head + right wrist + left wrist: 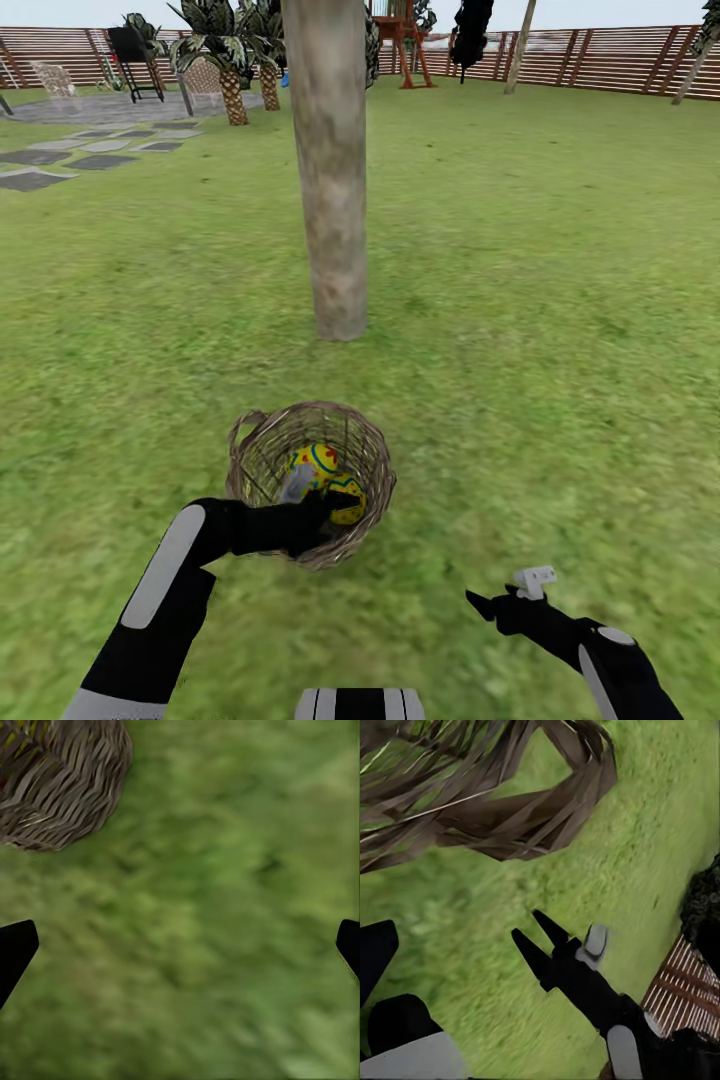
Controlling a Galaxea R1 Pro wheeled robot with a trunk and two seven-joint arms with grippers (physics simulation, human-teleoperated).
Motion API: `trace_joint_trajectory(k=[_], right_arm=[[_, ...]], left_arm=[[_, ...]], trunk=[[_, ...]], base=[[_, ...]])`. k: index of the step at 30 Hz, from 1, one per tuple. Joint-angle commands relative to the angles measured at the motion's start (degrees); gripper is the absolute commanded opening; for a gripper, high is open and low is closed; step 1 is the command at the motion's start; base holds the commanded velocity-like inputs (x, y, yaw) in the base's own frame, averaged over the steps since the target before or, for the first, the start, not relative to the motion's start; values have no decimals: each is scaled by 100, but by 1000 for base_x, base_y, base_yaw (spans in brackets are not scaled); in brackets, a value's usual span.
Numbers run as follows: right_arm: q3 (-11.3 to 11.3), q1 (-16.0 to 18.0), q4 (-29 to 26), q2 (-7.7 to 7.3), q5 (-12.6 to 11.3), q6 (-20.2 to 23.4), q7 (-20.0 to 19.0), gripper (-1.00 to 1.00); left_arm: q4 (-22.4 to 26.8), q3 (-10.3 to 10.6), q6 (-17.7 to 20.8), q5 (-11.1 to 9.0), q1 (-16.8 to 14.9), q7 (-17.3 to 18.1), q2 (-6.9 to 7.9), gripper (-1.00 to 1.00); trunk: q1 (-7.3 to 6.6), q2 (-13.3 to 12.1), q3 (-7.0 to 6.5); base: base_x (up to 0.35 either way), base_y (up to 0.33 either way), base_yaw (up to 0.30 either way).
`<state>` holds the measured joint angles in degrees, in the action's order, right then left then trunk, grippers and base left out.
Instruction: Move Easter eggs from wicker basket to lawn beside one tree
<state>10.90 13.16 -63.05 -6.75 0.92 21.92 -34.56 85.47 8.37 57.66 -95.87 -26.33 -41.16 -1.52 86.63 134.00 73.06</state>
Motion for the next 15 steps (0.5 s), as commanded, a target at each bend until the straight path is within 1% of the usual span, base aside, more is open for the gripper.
trace_joint_trajectory(k=[1,4,6,7,8,10,11,13,15], right_arm=[[11,3,24,4,11,-37,-33,100],[4,3,86,4,13,-142,-33,100],[2,3,99,0,12,-164,-33,100],[1,3,101,0,12,-167,-33,100],[1,3,106,-1,10,-174,-35,100],[0,3,100,-2,7,-177,-39,100],[-1,3,81,-2,5,-178,-41,100],[0,3,53,-5,3,-179,-51,100],[5,3,36,-9,-1,-169,-63,100]], left_arm=[[4,-1,9,-48,-10,174,44,100],[4,4,13,-46,-18,737,203,100],[0,10,15,-46,-20,1096,370,100],[-1,13,16,-46,-20,1187,411,100],[-3,21,16,-45,-21,1575,587,100],[-5,32,12,-45,-21,1949,782,100],[-10,42,10,-45,-21,2233,961,100],[-12,49,9,-47,-21,2447,1078,100],[-12,61,10,-46,-21,2610,1134,100]], trunk=[[-1,2,4],[-1,2,4],[-1,2,4],[-1,2,4],[-1,2,4],[-1,2,4],[-1,2,4],[-1,2,4],[-1,2,4]], base=[[-3,0,0],[-1,0,0],[0,0,0],[0,0,0],[0,0,0],[0,0,0],[0,0,0],[0,0,0],[0,0,0]])
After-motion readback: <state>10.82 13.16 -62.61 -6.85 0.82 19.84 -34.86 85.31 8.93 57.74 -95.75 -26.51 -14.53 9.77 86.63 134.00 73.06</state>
